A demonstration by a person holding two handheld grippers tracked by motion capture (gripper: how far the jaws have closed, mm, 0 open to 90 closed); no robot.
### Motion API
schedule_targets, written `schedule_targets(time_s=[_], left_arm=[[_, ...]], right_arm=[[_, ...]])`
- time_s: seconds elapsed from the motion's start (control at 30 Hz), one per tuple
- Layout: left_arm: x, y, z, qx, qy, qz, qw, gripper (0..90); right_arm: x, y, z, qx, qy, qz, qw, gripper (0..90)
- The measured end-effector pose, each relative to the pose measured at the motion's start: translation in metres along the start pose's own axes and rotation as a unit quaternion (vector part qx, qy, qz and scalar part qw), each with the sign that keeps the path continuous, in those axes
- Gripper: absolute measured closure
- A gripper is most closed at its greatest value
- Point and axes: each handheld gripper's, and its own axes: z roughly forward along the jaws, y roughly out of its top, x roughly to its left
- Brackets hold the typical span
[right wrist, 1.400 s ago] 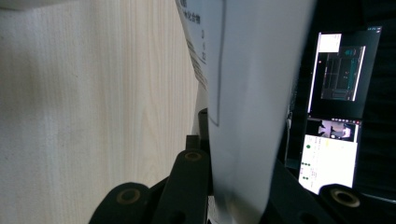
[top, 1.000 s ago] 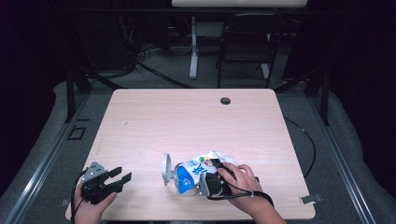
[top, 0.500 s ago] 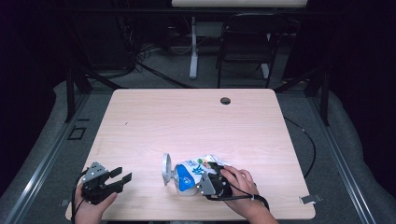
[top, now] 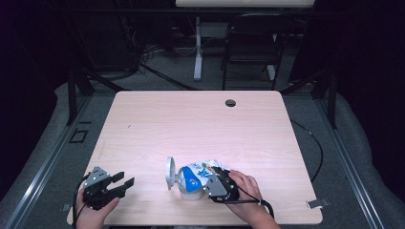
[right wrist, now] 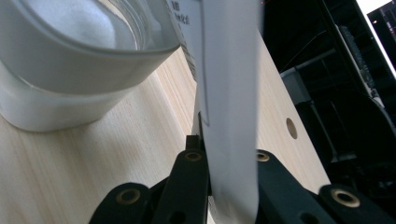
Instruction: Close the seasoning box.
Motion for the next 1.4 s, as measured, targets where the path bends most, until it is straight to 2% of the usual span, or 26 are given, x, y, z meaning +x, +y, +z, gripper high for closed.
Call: schedule_targets(time_s=[0.03, 0.17, 0.3, 0.4, 0.57, 0.73, 0.8, 1.03, 1.13, 1.33, 1.4], left_arm=[[0.001, 0.0, -0.001, 0.001, 0.001, -0.001, 1.0, 50.2], [0.002, -0.002, -0.003, -0.001, 0.004, -0.002, 1.0, 50.2], [0.004, -0.004, -0.006, 0.0, 0.007, -0.005, 1.0, 50.2], [0.005, -0.005, -0.008, -0.001, 0.008, -0.007, 0.9999, 50.2], [0.006, -0.006, -0.01, 0.0, 0.011, -0.008, 0.9999, 50.2], [0.007, -0.008, -0.012, 0.0, 0.012, -0.012, 0.9999, 50.2], [0.007, -0.008, -0.012, -0.001, 0.012, -0.012, 0.9999, 50.2], [0.007, -0.007, -0.012, -0.001, 0.012, -0.011, 0.9999, 50.2], [0.008, -0.007, -0.012, -0.001, 0.012, -0.011, 0.9999, 50.2], [0.008, -0.007, -0.012, -0.001, 0.012, -0.011, 0.9999, 50.2], [0.007, -0.007, -0.013, -0.002, 0.013, -0.011, 0.9999, 50.2]], right_arm=[[0.001, -0.001, 0.002, -0.012, 0.005, 0.014, 0.9998, 90.0], [-0.003, -0.001, 0.002, -0.008, 0.013, 0.025, 0.9996, 90.0], [-0.007, -0.002, 0.003, -0.015, 0.022, 0.051, 0.9984, 90.0], [-0.01, -0.003, 0.005, -0.026, 0.028, 0.078, 0.9962, 90.0], [-0.017, -0.007, 0.007, -0.024, 0.038, 0.109, 0.993, 90.0], [-0.023, -0.012, 0.009, -0.031, 0.047, 0.145, 0.9878, 90.0], [-0.025, -0.013, 0.009, -0.036, 0.052, 0.164, 0.9845, 90.0], [-0.035, -0.022, 0.01, -0.038, 0.054, 0.206, 0.9762, 90.0], [-0.039, -0.027, 0.012, -0.041, 0.055, 0.23, 0.9706, 90.0], [-0.044, -0.033, 0.016, -0.035, 0.059, 0.255, 0.9645, 90.0], [-0.046, -0.036, 0.018, -0.033, 0.058, 0.269, 0.9609, 90.0]])
